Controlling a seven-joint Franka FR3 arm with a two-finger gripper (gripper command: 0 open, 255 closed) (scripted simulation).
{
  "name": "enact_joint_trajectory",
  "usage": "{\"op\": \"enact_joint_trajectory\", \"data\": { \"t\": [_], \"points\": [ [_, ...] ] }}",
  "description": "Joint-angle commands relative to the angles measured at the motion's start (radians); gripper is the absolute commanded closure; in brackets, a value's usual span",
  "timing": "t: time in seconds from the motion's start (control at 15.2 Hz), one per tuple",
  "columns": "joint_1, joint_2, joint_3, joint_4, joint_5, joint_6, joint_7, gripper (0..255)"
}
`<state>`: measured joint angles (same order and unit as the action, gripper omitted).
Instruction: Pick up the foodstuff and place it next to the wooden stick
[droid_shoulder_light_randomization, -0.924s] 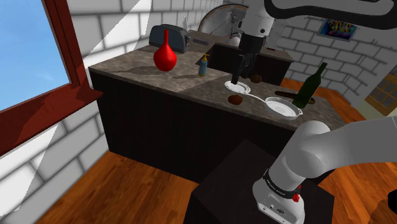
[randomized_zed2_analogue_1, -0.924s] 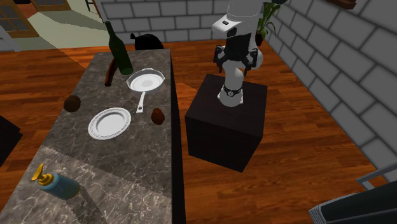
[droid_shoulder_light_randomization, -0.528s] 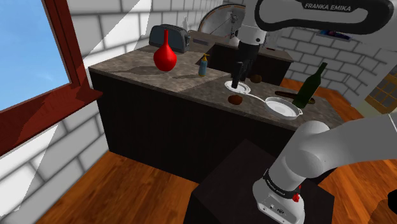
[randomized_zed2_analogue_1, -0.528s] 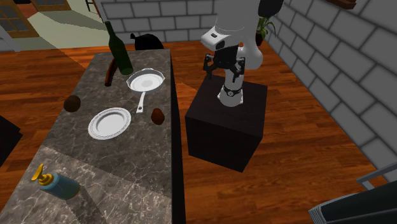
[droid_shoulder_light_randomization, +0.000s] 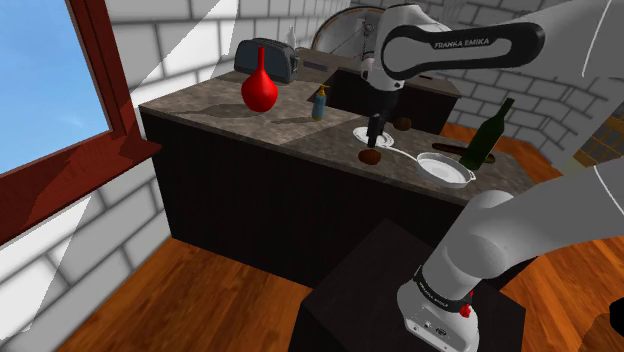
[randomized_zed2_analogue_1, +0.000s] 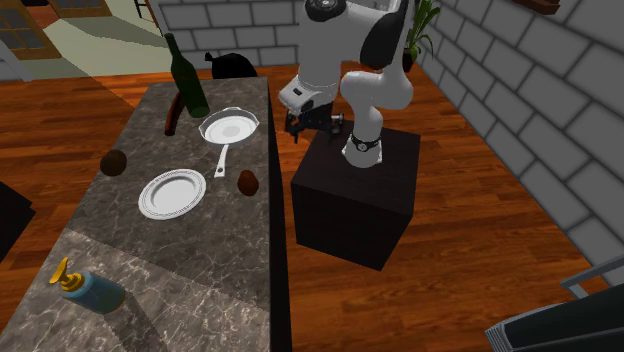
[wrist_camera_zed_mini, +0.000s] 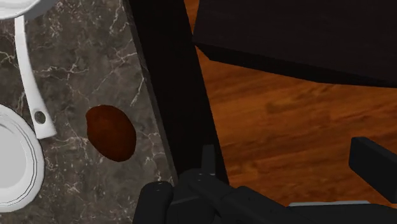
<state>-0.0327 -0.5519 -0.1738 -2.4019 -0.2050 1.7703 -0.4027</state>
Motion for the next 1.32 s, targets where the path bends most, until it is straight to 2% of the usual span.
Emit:
{"op": "enact_joint_trajectory", "data": {
  "t": [0.0, 0.66, 1.06, 1.25],
  "points": [
    [-0.007, 0.045, -0.025, 0.0, -0.035, 0.044, -0.049, 0],
    [-0.043, 0.351, -0.144, 0.085, -0.165, 0.273, -0.274, 0],
    [-0.069, 0.563, -0.191, 0.194, -0.2, 0.395, -0.398, 0],
    [-0.077, 0.585, -0.197, 0.177, -0.202, 0.436, -0.398, 0]
  ]
}}
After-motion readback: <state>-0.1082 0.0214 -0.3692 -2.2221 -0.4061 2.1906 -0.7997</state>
